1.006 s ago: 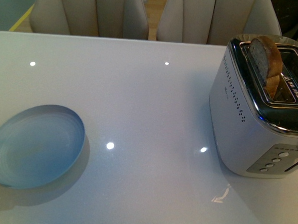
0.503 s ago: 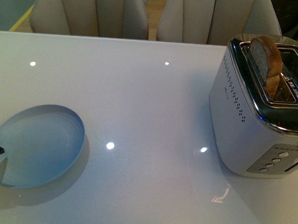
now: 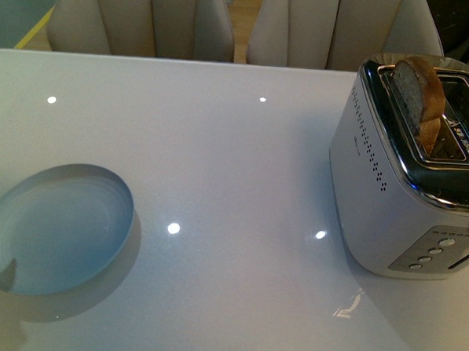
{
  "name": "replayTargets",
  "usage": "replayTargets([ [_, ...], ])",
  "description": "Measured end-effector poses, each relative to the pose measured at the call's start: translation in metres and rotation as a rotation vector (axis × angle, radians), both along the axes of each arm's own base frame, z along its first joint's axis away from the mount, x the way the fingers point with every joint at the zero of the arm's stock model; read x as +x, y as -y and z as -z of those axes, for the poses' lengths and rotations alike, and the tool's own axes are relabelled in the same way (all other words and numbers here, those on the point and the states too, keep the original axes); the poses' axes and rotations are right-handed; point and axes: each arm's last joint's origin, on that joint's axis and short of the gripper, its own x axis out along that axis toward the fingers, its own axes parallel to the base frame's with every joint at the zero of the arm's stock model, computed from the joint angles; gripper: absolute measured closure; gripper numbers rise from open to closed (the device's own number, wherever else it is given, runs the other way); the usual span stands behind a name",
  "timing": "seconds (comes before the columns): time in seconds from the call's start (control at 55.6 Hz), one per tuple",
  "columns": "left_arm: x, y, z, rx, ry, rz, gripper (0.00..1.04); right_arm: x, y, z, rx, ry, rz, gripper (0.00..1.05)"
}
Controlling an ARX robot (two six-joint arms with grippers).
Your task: Left arm holds plate, right arm toasts bread
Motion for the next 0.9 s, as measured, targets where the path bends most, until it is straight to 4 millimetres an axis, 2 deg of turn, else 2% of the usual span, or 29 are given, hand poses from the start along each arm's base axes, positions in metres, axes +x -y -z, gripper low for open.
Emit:
replayTargets([
  [0.054,0.001,0.004,-0.012,0.019,0.021,-0.011,0.07,0.000,0.000,0.000,0.000,0.000,0.000,0.09],
  [0.162,-0.001,0.019,-0.050,0.119,0.075,-0.057,0.07,0.000,0.000,0.000,0.000,0.000,0.000,0.09],
  [0.341,-0.015,0.040,-0.090,0.161,0.116,-0.087,0.07,0.000,0.000,0.000,0.000,0.000,0.000,0.09],
  [0.539,-0.027,0.079,-0.130,0.202,0.222,-0.073,0.07,0.000,0.000,0.000,0.000,0.000,0.000,0.09],
  [0.647,-0.033,0.086,-0.133,0.267,0.550,0.128,0.24,0.000,0.000,0.000,0.000,0.000,0.001,0.09],
  [0.719,-0.050,0.087,-0.139,0.413,0.769,0.178,0.42,0.000,0.000,0.000,0.000,0.000,0.001,0.09],
  [0.827,-0.058,0.086,-0.142,0.478,0.835,0.184,0.59,0.000,0.000,0.000,0.000,0.000,0.000,0.09],
  [0.899,-0.063,0.086,-0.133,0.494,0.832,0.191,0.72,0.000,0.000,0.000,0.000,0.000,0.000,0.09],
])
